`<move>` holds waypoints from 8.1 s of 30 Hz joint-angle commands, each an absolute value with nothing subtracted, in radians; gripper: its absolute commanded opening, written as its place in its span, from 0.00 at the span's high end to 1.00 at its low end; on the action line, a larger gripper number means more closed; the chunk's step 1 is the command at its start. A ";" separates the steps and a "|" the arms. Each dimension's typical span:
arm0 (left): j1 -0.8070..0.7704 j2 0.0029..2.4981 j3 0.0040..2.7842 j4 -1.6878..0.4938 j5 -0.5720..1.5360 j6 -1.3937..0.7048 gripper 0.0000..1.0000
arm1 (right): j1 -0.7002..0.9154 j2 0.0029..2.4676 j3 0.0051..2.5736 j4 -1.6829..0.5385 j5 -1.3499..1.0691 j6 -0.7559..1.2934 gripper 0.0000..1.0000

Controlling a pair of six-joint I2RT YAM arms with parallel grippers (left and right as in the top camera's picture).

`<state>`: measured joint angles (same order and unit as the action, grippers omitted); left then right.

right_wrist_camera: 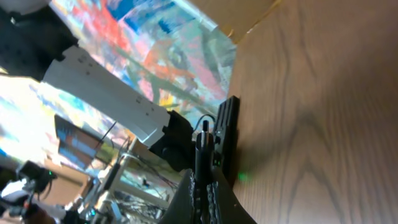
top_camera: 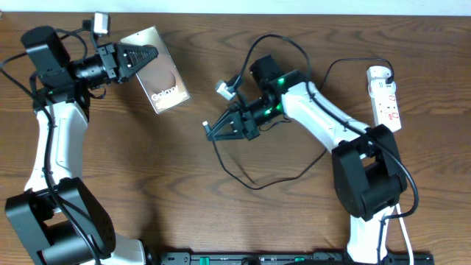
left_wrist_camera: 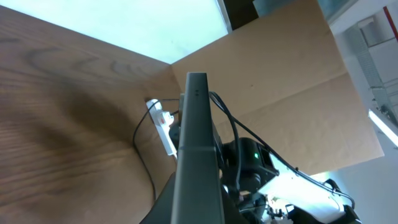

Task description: Plug charger to phone and switch on socket

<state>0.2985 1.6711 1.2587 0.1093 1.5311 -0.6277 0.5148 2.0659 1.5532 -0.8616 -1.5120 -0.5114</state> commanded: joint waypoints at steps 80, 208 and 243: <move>0.216 1.661 1.260 0.106 1.557 -0.579 0.93 | 0.547 2.065 1.567 -0.310 -1.452 -0.038 0.99; 0.223 1.661 1.261 0.110 1.533 -0.595 0.93 | 0.551 2.065 1.561 -0.290 -1.465 -0.014 0.99; 0.223 1.661 1.260 0.110 1.563 -0.568 0.92 | 0.550 2.065 1.562 -0.265 -1.477 -0.014 0.99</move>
<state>0.2253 1.6711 1.2587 0.1081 1.5169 -0.5755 0.5514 2.0659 1.5532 -0.2775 -1.4586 -0.0265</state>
